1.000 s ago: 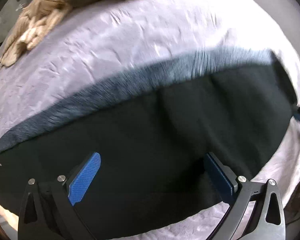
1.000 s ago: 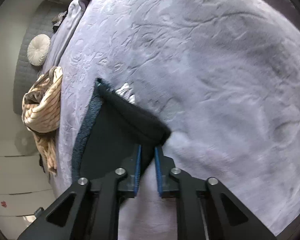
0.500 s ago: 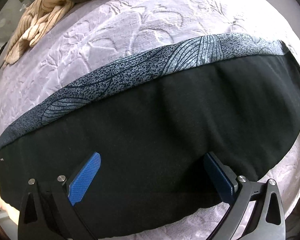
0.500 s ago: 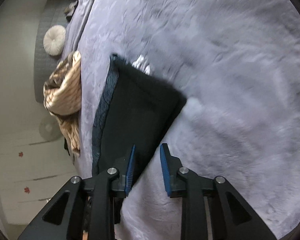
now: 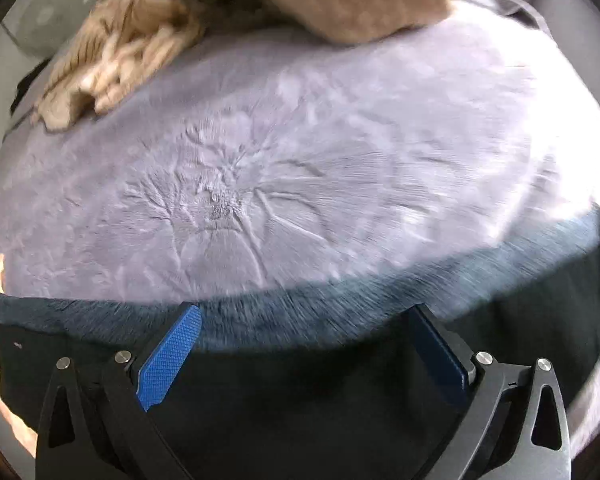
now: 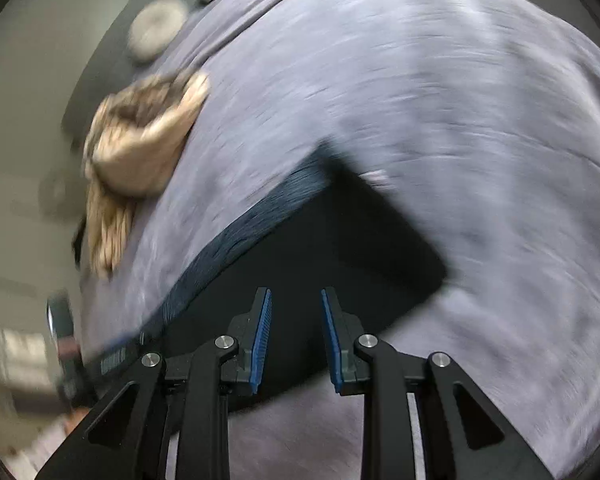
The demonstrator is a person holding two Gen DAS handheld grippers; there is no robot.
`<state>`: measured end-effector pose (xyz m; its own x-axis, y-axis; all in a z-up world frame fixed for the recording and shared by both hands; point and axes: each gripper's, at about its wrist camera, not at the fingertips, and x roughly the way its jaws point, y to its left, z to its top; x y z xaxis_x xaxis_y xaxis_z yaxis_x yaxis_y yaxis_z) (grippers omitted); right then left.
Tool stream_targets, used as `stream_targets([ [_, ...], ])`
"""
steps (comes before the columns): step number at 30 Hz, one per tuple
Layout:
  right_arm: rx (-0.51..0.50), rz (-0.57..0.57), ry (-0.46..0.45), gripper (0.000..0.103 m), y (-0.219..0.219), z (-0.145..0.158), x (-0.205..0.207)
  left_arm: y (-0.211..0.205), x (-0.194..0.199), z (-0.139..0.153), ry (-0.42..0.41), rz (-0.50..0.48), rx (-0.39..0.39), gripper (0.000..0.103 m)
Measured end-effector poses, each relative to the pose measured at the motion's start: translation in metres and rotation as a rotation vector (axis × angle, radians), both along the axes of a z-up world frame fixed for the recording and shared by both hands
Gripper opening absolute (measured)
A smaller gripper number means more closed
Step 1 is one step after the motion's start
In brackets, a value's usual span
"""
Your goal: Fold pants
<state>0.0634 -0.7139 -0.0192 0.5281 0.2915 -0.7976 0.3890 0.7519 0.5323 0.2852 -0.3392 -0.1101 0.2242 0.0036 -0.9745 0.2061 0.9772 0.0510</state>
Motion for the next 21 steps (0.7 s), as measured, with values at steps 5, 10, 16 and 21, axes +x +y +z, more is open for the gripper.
stream_targets([
  [5, 0.009, 0.023, 0.084, 0.028, 0.012, -0.034, 0.03, 0.002, 0.021, -0.022, -0.001, 0.024, 0.018, 0.103],
  [10, 0.079, -0.008, 0.071, 0.028, 0.001, -0.033, 0.016, -0.011, 0.029, 0.004, -0.017, -0.036, 0.018, 0.103],
  [16, 0.145, -0.045, 0.063, 0.032, 0.0, -0.029, -0.011, -0.037, -0.016, 0.034, -0.009, -0.083, -0.035, 0.103],
  [21, 0.163, -0.064, 0.059, 0.035, 0.0, -0.024, -0.026, -0.05, -0.042, 0.033, 0.032, -0.111, -0.04, 0.103],
])
